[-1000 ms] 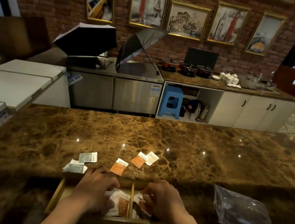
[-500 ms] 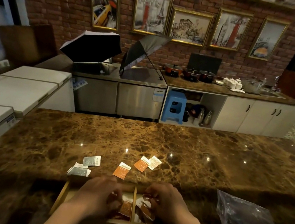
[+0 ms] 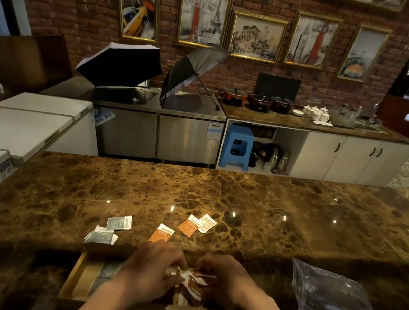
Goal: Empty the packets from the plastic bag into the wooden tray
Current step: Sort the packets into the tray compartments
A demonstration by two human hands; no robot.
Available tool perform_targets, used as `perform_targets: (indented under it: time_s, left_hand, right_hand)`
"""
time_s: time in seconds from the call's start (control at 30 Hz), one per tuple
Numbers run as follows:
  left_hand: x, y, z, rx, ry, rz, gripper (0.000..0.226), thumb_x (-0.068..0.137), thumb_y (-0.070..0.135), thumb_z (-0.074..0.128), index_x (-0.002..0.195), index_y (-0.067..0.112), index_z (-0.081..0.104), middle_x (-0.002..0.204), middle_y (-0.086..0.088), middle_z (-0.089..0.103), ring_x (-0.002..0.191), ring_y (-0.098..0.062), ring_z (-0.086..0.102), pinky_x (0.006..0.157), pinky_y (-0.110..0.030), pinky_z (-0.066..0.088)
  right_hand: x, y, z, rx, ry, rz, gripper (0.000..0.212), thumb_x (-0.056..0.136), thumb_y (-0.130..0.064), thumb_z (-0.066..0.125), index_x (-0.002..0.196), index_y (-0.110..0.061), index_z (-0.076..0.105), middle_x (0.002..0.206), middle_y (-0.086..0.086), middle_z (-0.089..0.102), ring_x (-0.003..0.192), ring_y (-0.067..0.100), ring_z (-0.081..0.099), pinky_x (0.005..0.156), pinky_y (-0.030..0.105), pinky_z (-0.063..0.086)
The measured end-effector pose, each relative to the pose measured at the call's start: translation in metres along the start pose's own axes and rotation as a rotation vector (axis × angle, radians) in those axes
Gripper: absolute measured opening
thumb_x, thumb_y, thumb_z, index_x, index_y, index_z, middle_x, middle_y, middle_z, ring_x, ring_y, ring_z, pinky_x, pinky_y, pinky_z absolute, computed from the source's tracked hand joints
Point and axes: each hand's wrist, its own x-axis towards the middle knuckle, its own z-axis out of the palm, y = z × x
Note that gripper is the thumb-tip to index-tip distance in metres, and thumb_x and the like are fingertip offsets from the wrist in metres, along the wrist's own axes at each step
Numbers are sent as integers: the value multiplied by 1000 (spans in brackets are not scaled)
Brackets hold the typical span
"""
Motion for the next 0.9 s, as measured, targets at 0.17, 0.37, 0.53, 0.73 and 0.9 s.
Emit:
perform_targets:
  time_s: [0.17, 0.37, 0.53, 0.73, 0.9]
  left_hand:
    - [6, 19, 12, -3, -48, -23, 29, 89, 41, 65, 117, 41, 59, 127, 17, 53, 121, -7, 41, 97, -25, 31]
    - [4, 23, 18, -67, -50, -117, 30, 86, 42, 67, 114, 43, 55, 120, 17, 54, 117, -11, 44, 93, -26, 38]
    - [5, 15, 17, -188, 52, -156, 32, 84, 41, 69, 111, 44, 52, 105, 26, 60, 104, 0, 54, 85, -24, 46]
    - [1, -3, 4, -246, 200, -238, 39, 90, 27, 63, 123, 44, 49, 119, 21, 63, 112, -4, 59, 89, -31, 50]
    - [-10, -25, -3, -184, 271, -362, 33, 93, 23, 53, 118, 44, 51, 117, 18, 64, 110, -11, 59, 89, -35, 51]
  right_hand:
    - [0, 6, -1, 10, 101, 11, 33, 83, -22, 78, 111, -36, 68, 116, -9, 68, 102, 8, 65, 91, 28, 56]
    - [-2, 10, 1, -24, 204, -10, 25, 92, -22, 66, 113, -35, 69, 117, -7, 68, 107, 12, 64, 94, 30, 54]
    - [-8, 5, -8, -16, 388, -17, 30, 94, -22, 61, 120, -35, 66, 119, -9, 69, 110, 12, 63, 95, 33, 53]
    - [-7, -28, -17, 22, 467, -154, 27, 93, -21, 58, 115, -32, 69, 110, -12, 73, 101, 7, 65, 90, 32, 54]
    - [-4, -60, 7, 13, 456, -305, 21, 94, -28, 59, 113, -33, 66, 109, -13, 71, 94, 2, 63, 85, 28, 54]
